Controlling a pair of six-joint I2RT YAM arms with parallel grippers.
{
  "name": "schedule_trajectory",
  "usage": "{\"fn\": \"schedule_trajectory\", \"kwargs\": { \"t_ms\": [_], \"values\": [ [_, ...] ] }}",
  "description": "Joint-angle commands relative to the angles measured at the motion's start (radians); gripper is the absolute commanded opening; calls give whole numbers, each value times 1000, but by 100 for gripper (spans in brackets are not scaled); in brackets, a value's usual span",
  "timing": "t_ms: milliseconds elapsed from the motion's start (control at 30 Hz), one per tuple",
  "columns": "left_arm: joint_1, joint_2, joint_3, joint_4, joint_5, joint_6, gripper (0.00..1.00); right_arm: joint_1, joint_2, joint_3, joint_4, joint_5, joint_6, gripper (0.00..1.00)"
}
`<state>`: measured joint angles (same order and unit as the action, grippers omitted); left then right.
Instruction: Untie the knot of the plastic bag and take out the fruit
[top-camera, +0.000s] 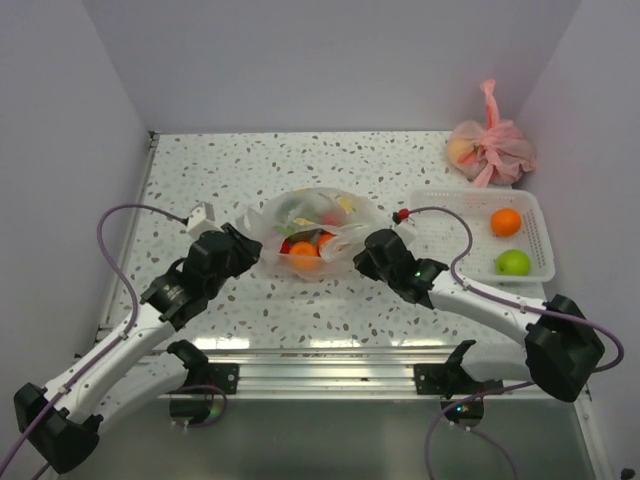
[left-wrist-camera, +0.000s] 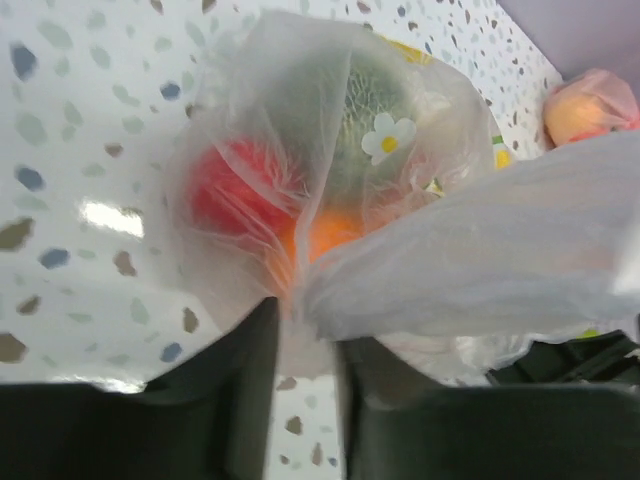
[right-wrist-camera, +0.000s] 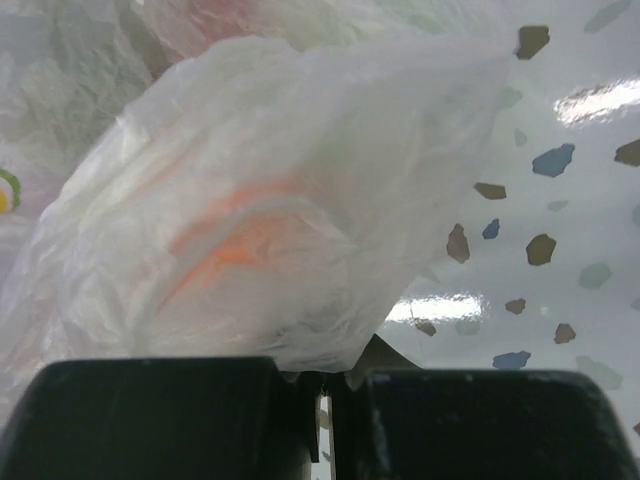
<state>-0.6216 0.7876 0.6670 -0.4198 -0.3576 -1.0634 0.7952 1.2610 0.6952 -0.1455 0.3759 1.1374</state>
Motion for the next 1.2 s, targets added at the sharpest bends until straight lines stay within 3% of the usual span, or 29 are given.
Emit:
{"fn": "schedule_trajectory", "kwargs": {
  "t_ms": [0, 33, 67, 167, 333, 500, 800, 900, 1067, 1167],
  "values": [
    [22, -30, 129, -74, -121, 166, 44, -25, -28, 41, -75, 74, -128, 0],
    [22, -36, 149, -77, -103, 207, 56, -25, -29, 53, -72, 70, -145, 0],
    [22, -34, 196, -86, -87, 295, 78, -27, -31, 59, -72, 66, -172, 0],
    [22, -11, 308, -134, -29, 461, 100, -25, -31, 90, -86, 49, -221, 0],
    [20, 86, 466, -172, 123, 731, 100, -25, -29, 151, -106, 41, -297, 0],
    [-22, 240, 617, -200, 223, 885, 100, -25, -11, 185, -118, 8, -340, 0],
    [-223, 524, 783, -272, 10, 1137, 100, -25, 0, 198, -98, -37, -366, 0],
    [-227, 585, 778, -295, -49, 1171, 100, -25, -5, 194, -97, -40, -369, 0],
    [-227, 645, 720, -287, -32, 1203, 100, -25, -17, 188, -95, -42, -372, 0],
    [-228, 679, 679, -258, -130, 1201, 99, -24, -21, 184, -94, -43, -375, 0]
  ]
}}
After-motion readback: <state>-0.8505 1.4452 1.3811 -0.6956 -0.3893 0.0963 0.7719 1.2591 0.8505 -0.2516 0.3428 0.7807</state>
